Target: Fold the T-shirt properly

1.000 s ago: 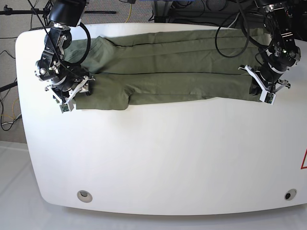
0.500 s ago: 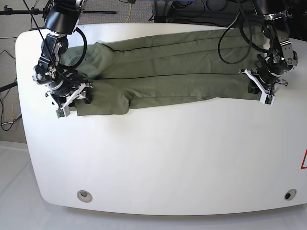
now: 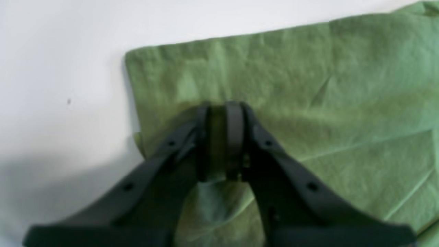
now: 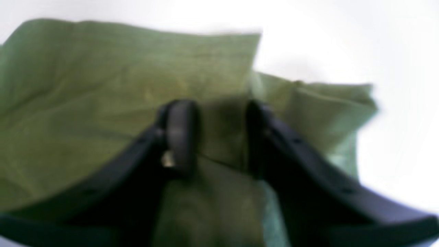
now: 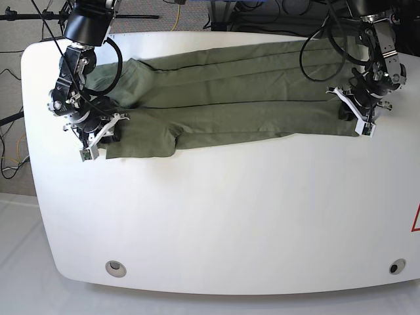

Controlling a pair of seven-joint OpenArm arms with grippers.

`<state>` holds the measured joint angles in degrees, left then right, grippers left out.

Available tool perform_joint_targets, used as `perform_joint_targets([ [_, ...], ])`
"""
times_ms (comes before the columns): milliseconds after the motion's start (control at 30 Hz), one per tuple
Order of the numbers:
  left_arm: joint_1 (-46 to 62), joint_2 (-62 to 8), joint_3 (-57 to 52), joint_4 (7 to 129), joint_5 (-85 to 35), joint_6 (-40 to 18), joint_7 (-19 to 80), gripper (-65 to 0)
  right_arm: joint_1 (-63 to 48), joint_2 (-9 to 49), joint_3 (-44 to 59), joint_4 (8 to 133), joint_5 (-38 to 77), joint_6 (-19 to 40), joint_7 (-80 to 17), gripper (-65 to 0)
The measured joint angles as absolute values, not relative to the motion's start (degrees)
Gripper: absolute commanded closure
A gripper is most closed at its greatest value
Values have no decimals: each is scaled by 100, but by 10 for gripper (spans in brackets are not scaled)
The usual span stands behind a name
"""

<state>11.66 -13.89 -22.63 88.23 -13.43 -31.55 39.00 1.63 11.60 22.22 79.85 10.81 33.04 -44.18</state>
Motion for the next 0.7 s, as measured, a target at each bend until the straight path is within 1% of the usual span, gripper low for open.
perform_joint_targets([
  [33, 1162, -1387, -2261, 8823, -1334, -3166, 3900, -36, 167, 1146, 2233, 7996, 1090, 3306, -4442, -67],
  [100, 1155, -1385, -2261, 8823, -1334, -3175, 3900, -24, 169, 1109, 2290, 8023, 1221, 3326, -4630, -48],
  [300, 1151, -1387, -2261, 8820, -1343, -3214, 3898, -18, 150, 1072, 2329, 8101, 1227, 3326, -4724, -50],
  [367, 1146, -1387, -2261, 8812, -1343, -3214, 3898, -19, 113, 1059, 2329, 8143, 1229, 3326, -4729, -36],
  [700, 1111, -1382, -2261, 8801, -1328, -3197, 3900, -21, -97, 1044, 2250, 8453, 1074, 3319, -4724, -9],
])
